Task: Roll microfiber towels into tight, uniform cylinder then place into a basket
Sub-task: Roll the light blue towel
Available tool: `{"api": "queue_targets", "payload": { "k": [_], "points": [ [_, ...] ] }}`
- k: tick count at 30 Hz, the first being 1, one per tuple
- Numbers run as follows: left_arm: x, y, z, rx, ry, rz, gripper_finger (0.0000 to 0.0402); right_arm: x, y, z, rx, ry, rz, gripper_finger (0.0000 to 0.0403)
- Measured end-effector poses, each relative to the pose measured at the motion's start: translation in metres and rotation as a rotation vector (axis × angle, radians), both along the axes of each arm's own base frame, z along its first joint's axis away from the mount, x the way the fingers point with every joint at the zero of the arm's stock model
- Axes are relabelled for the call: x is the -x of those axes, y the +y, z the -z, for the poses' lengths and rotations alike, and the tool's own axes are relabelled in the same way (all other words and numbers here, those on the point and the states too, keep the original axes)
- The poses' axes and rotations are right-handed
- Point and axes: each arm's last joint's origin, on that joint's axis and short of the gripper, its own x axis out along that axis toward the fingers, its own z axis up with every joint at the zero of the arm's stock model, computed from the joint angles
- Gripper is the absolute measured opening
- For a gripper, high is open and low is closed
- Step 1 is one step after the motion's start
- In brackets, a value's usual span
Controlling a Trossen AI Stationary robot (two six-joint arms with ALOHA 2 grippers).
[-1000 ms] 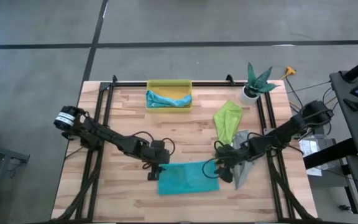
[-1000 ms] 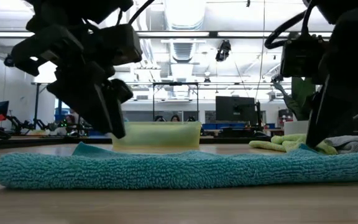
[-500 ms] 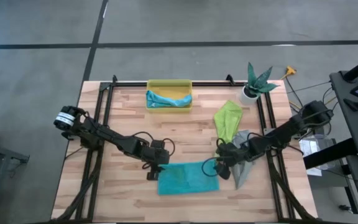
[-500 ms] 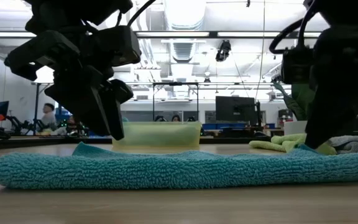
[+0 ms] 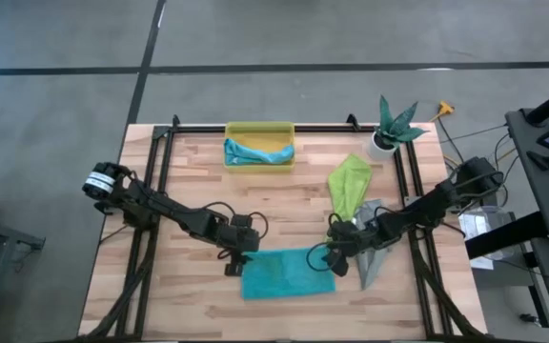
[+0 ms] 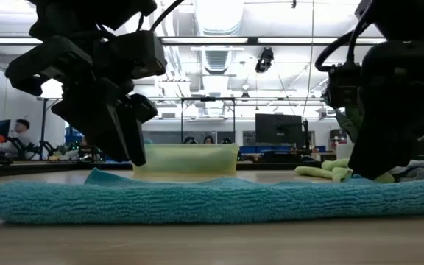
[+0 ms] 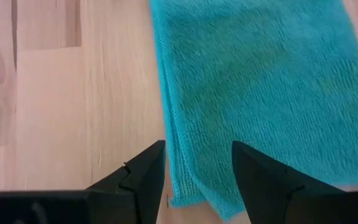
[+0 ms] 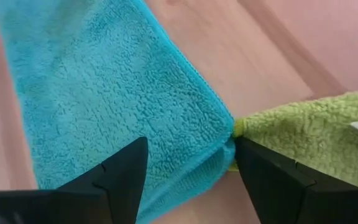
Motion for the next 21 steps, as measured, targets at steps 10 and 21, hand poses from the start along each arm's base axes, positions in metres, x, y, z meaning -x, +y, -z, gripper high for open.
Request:
{"api": "queue_targets", "payload": {
  "k": [10, 21],
  "points": [
    [0.002, 0.0, 0.003, 0.002, 0.011, -0.006, 0.0169, -0.006, 0.004, -0.001, -0.012, -0.025, -0.065, 0.0218],
    [0.006, 0.001, 0.008, 0.01, 0.033, -0.026, 0.0169, -0.006, 0.005, -0.012, 0.0, -0.043, -0.093, 0.0209]
  ]
}}
